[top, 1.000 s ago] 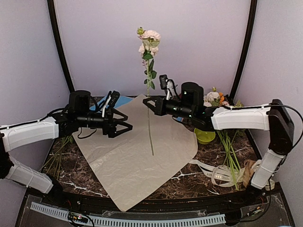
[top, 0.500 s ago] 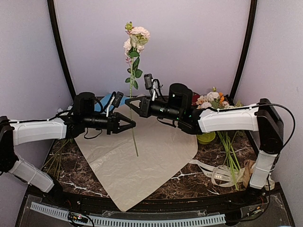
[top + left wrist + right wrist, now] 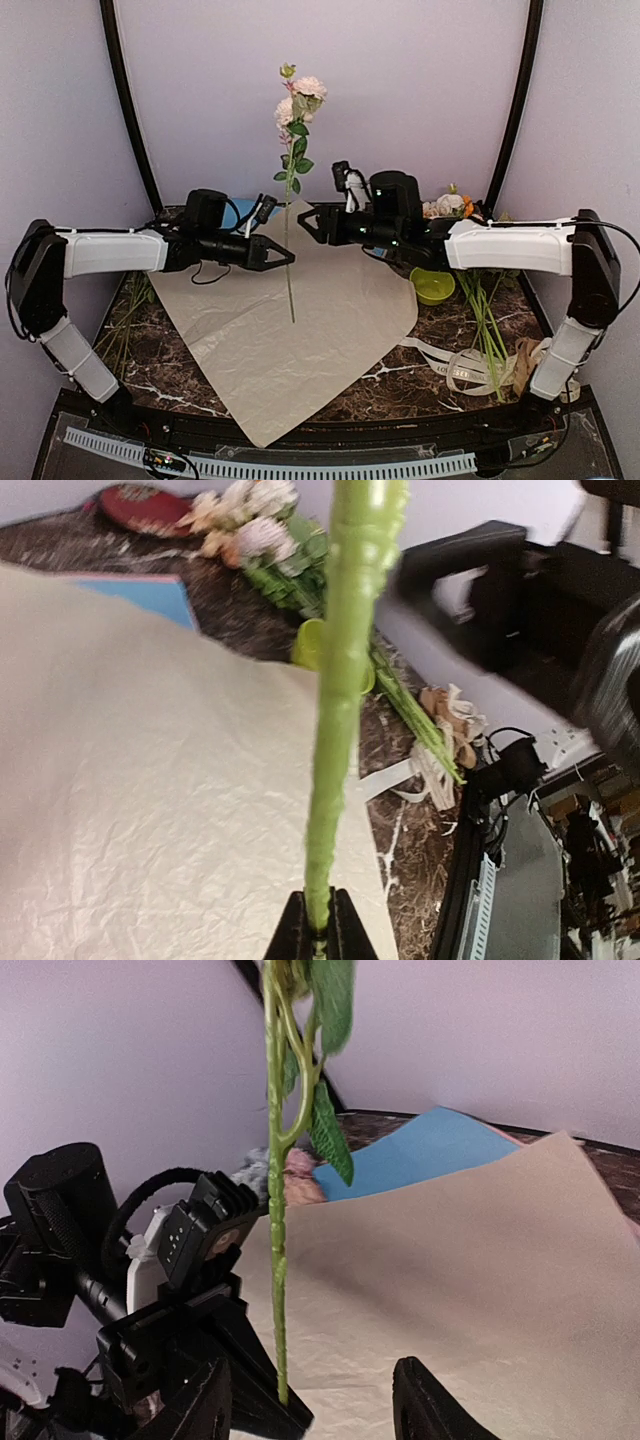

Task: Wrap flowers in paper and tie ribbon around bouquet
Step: Pass from the right arm to the left, then place the fake flower on the flattened wrapping paper.

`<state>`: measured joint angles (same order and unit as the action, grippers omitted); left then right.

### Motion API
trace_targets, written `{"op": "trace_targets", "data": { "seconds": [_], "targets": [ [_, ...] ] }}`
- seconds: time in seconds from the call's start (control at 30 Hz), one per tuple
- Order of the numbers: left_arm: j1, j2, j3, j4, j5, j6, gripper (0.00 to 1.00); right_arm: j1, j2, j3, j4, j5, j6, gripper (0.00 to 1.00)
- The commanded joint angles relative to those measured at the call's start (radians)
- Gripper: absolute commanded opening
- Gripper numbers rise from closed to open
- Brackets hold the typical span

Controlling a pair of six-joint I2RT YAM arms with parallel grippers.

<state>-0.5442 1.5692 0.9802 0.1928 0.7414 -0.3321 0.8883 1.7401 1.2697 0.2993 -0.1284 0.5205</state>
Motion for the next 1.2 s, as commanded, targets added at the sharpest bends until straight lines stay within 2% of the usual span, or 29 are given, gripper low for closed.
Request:
{"op": "trace_targets", "data": {
  "seconds": [0.0, 0.1, 0.2, 0.4, 0.47, 0.57, 0.7, 0.77, 0.87, 1.0, 1.07, 1.17],
  "targets": [
    [0.065, 0.175, 0.124, -0.297, -0.036, -0.059, 0.00, -0.093, -0.136, -0.041, -0.253, 0.282, -0.063, 0.56],
    [0.068, 0.241, 0.187, -0.367, -0.046, -0.035, 0.00, -0.121, -0.208, -0.059, -0.360, 0.401, -0.119, 0.57],
    [0.070, 0.239, 0.180, -0.368, -0.082, -0.026, 0.00, -0.138, -0.273, -0.072, -0.456, 0.533, -0.153, 0.61],
    [0.079, 0.263, 0.160, -0.376, -0.101, -0.036, 0.00, -0.211, -0.342, -0.084, -0.631, 0.671, -0.153, 0.65],
    [0.080, 0.277, 0.157, -0.389, -0.106, -0.044, 0.00, -0.256, -0.347, -0.084, -0.701, 0.697, -0.133, 0.65],
    [0.082, 0.287, 0.163, -0.407, -0.122, -0.038, 0.00, -0.336, -0.349, -0.107, -0.779, 0.705, -0.110, 0.58],
    [0.081, 0.272, 0.182, -0.442, -0.173, -0.013, 0.18, -0.440, -0.349, -0.183, -0.817, 0.665, -0.090, 0.47],
    [0.082, 0.255, 0.183, -0.448, -0.192, -0.004, 0.31, -0.487, -0.351, -0.222, -0.796, 0.603, -0.086, 0.45],
    [0.082, 0.229, 0.198, -0.478, -0.220, 0.017, 0.45, -0.543, -0.331, -0.263, -0.764, 0.538, -0.077, 0.44],
    [0.080, 0.176, 0.207, -0.506, -0.294, 0.048, 0.55, -0.597, -0.271, -0.283, -0.736, 0.539, -0.054, 0.43],
    [0.081, 0.143, 0.206, -0.514, -0.333, 0.065, 0.60, -0.618, -0.240, -0.287, -0.718, 0.556, -0.043, 0.47],
    [0.081, 0.110, 0.198, -0.508, -0.357, 0.087, 0.62, -0.648, -0.190, -0.289, -0.688, 0.556, -0.039, 0.49]
  ]
}}
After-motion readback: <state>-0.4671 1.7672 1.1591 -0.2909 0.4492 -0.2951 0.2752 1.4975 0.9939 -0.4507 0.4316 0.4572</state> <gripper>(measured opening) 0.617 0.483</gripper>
